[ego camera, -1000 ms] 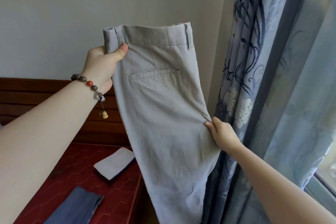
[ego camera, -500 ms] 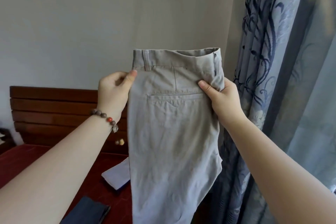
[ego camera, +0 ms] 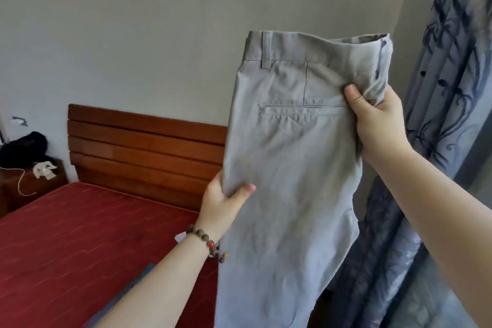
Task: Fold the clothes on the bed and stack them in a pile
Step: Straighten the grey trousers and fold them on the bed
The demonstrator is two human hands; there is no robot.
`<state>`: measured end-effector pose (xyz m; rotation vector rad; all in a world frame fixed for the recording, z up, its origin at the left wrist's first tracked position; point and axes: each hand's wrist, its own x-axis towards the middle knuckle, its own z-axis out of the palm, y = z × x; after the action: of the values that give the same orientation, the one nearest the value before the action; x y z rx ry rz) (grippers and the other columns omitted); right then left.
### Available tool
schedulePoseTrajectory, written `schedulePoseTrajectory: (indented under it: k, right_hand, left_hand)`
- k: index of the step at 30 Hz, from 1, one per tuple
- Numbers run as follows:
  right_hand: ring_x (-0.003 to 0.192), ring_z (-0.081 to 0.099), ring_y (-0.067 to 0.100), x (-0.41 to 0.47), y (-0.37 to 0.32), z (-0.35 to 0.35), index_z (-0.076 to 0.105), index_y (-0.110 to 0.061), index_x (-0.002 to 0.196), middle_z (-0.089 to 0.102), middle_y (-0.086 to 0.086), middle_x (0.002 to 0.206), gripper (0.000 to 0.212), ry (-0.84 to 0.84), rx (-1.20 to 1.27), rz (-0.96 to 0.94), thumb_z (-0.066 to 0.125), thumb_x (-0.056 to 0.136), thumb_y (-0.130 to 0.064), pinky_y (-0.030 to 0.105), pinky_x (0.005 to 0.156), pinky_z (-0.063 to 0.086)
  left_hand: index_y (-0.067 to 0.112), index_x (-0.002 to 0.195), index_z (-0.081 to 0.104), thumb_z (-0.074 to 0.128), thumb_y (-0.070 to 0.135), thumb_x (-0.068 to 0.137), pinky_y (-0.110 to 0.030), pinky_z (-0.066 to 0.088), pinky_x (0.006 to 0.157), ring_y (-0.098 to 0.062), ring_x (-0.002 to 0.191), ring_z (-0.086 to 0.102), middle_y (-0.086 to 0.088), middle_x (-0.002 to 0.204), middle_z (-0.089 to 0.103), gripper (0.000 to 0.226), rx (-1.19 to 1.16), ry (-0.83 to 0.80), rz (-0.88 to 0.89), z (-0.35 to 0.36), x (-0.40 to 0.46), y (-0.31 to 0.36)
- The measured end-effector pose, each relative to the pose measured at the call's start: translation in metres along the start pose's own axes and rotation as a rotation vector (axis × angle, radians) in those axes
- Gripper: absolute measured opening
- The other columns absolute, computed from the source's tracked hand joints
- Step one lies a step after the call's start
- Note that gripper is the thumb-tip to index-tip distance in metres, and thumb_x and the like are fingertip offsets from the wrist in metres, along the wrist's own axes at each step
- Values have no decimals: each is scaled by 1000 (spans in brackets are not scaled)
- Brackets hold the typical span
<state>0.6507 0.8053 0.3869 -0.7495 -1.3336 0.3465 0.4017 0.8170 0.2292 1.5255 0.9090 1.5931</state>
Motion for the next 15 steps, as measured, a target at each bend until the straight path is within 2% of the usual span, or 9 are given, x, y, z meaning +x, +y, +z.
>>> schedulePoseTrajectory:
  k: [2, 3, 6, 8, 9, 10, 11, 13, 15]
  right_hand:
    - [105, 66, 7, 4, 1, 1, 68, -38, 101, 71, -13, 110, 16, -15, -12, -10, 69, 85, -39, 27, 88, 52]
    - [104, 66, 7, 5, 2, 1, 68, -39, 99, 71, -14, 108, 14, -23, -40, -17, 69, 85, -39, 24, 86, 52]
    - [102, 66, 3, 10, 3, -3, 68, -41, 95, 71, -19, 103, 10, -6, -95, -58, 69, 86, -37, 16, 81, 51]
    - [103, 65, 3, 17, 0, -11, 68, -39, 98, 71, -19, 104, 12, 11, -80, -77, 68, 87, -34, 14, 80, 50]
    - [104, 66, 4, 21, -2, -17, 68, -37, 101, 71, -17, 106, 14, 6, -50, -75, 68, 87, -33, 15, 81, 51]
    - [105, 66, 6, 24, -2, -21, 69, -34, 103, 72, -15, 108, 15, -18, -15, -65, 69, 88, -33, 16, 81, 52]
    - [106, 66, 9, 24, -3, -24, 69, -32, 104, 72, -12, 109, 16, -62, 20, -48, 69, 88, -32, 18, 81, 53]
    - [107, 66, 12, 19, 0, -26, 70, -28, 107, 72, -8, 111, 17, -182, 79, -9, 68, 89, -27, 21, 82, 54]
    - [107, 66, 14, 7, 5, -24, 69, -24, 107, 72, -5, 111, 18, -287, 123, 32, 65, 90, -18, 23, 83, 54]
  left_hand:
    - [29, 91, 73, 88, 43, 61, -14, 52, 71, -10, 95, 70, 11, 94, 75, 37, -53, -152, -152, 3, -17, -25]
    - [30, 86, 74, 89, 44, 59, -12, 51, 70, -7, 93, 70, 14, 91, 75, 34, -32, -135, -163, 5, -19, -34]
    - [30, 67, 69, 77, 57, 61, -14, 47, 57, 0, 67, 67, 18, 66, 70, 29, 208, 35, -67, 1, -15, -44]
    - [22, 50, 53, 72, 60, 67, -27, 39, 51, -9, 47, 49, 10, 46, 52, 46, 465, -7, -42, -9, -15, -53]
    - [20, 50, 50, 73, 55, 71, -29, 39, 52, -9, 46, 45, 9, 45, 48, 47, 526, -74, -58, -16, -15, -55]
    - [19, 59, 58, 73, 49, 75, -30, 45, 58, -7, 49, 50, 10, 52, 55, 37, 493, -135, -95, -20, -13, -51]
    - [18, 80, 68, 72, 43, 78, -30, 53, 69, -2, 61, 60, 8, 71, 67, 26, 393, -198, -139, -22, -9, -43]
    - [12, 132, 51, 69, 37, 80, -17, 52, 85, 8, 92, 62, -3, 121, 65, 60, 81, -251, -195, -14, 8, -16]
    - [10, 143, 39, 73, 43, 77, -21, 50, 93, -6, 114, 60, -8, 137, 56, 81, -173, -246, -160, 2, 29, 16]
